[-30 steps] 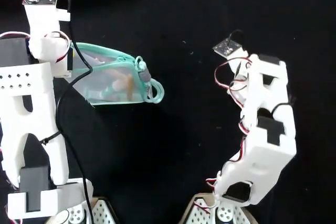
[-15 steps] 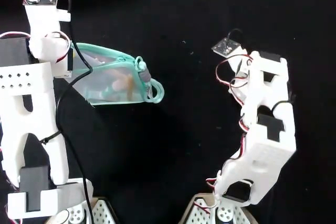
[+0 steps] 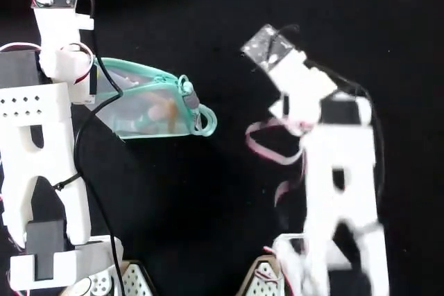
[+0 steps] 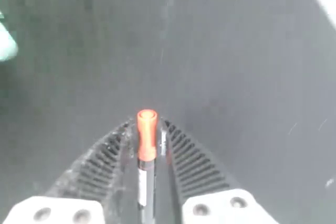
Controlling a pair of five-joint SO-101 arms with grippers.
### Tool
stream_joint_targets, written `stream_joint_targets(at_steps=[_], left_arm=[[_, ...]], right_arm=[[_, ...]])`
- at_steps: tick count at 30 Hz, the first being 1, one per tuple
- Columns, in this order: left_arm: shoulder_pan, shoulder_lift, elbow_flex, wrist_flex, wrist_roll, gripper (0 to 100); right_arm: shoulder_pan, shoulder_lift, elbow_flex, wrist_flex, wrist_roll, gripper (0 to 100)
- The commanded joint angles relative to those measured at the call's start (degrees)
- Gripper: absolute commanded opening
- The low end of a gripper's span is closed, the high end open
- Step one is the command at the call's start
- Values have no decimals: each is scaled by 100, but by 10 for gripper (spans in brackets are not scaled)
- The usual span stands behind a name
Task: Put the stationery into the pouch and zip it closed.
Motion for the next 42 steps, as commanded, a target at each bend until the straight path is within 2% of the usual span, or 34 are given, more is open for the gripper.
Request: stream_joint_targets(at_steps=[1,5,8,12,16,24,33,42], left_arm=[[-13,97,127,62,18,30],[4,97,127,62,26,30],[312,97,136,62,35,30],[831,88,136,62,211,30],[892,88,207,62,299,30],[936,-686,602,62,281,30],[945,-1160,831,53,273,30],[901,-1073,848,53,281,30]], right_arm=[[-1002,-1710,-40,-18,-941,12],[-2180,-2862,-84,-466,-1916,12],[-2927,-3275,4,-1275,-2611,12],[-3631,-3319,453,-2602,-2822,12],[-3710,-3371,1042,-3666,-2822,12],[-3745,-3327,1235,-4668,-2866,12],[-4088,-3275,1349,-5459,-2875,12],[-4088,-2308,1719,-5952,-2866,12]])
